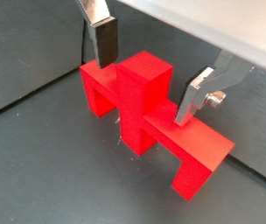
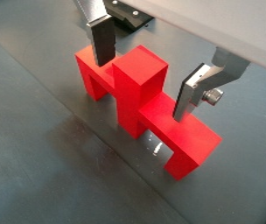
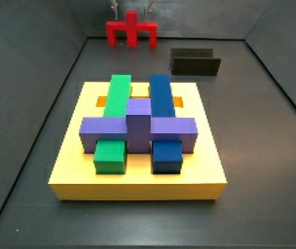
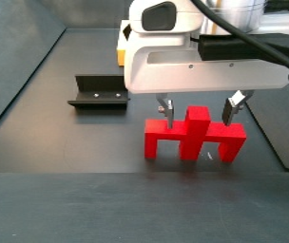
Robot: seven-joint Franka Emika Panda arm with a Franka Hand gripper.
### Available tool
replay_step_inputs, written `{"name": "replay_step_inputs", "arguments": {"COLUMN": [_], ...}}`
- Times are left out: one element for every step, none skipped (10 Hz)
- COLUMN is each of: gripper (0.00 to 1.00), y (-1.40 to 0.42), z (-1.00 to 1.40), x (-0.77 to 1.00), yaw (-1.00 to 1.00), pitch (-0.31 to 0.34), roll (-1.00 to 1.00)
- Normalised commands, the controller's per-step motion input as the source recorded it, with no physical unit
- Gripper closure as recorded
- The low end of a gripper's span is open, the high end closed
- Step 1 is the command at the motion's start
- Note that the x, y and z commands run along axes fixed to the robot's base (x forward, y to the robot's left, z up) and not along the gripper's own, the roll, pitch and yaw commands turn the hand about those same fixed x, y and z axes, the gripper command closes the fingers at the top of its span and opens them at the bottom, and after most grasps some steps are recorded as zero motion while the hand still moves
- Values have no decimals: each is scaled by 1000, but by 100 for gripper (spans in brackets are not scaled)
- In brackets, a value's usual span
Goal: Pick up the red object. Move up. Move to above the board. Insert the red object.
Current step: Pick up the red object.
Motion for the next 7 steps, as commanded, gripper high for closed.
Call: {"name": "replay_step_inputs", "arguments": {"gripper": [0,0,0,0,0,0,0], "y": [-57,0,0,97,86,77,17], "z": [0,-11,-40,-3,0,0,0], "x": [51,0,0,-71,-3,0,0], "yaw": [0,-71,-31,-109,-100,-69,-86], "pitch": [1,0,0,0,0,0,0], "roll": [0,0,0,-34,-41,-4,0]}}
